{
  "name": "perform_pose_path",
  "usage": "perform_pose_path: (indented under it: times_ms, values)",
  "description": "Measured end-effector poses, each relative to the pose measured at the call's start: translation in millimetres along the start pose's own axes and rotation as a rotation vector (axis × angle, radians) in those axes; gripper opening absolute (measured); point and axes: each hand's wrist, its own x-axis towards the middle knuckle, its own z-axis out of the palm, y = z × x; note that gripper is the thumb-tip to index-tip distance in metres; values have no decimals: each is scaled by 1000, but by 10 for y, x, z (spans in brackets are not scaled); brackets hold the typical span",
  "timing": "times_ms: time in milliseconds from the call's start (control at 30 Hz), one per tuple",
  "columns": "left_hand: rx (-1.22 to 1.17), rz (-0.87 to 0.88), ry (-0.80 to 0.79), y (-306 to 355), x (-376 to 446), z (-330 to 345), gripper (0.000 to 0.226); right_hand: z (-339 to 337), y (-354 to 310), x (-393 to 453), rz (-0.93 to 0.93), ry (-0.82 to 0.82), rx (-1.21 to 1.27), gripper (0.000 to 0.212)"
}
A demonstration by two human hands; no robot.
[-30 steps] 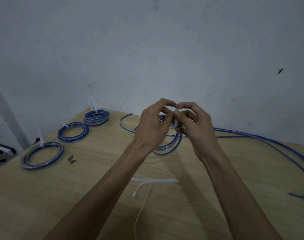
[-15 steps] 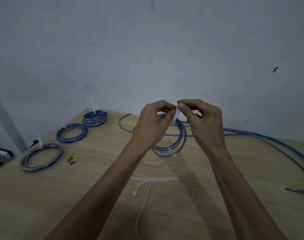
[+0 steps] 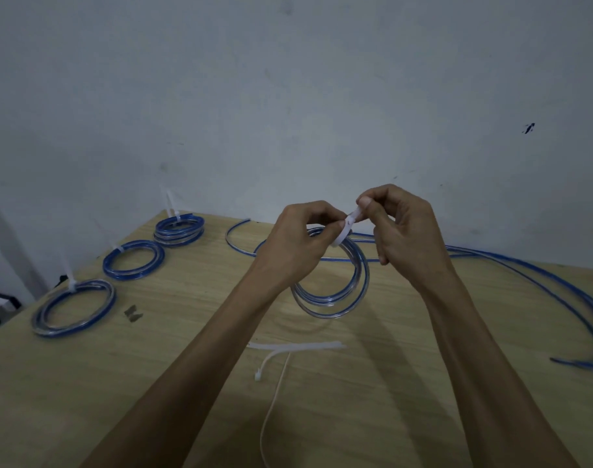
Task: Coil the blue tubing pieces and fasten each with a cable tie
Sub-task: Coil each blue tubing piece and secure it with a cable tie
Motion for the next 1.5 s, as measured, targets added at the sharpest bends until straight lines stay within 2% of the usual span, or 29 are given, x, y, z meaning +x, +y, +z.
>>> perform_pose_path:
  times_ms: [133,300,433,600,800,1067,1367,1500]
  values:
    - [-20,1,10,12,-8,29,15,7,50,13,5,47,44,15]
    - [-68,-87,41,-25,-14,24,16,157,73,21,74,42,210,13]
    - [-228,-186,33,-3,-27,48,16,229,139,17,11,59,75,11]
    - [-418,-264,44,19,-19,65,15,206,141,19,14,83,100,6]
    - [-372,-202,43,7,-37,68,18,187,185,23,-16,162,1,5]
    - [-378,-224,-1,28,-55,96,12,78,182,45,-40,32,-31,11]
    - [-407,-284,-43,25,-72,152,11,132,212,47,-22,180,8,6]
    - [-404,-283,-104,60,-121,283,14,-21,241,69,50,220,73,11]
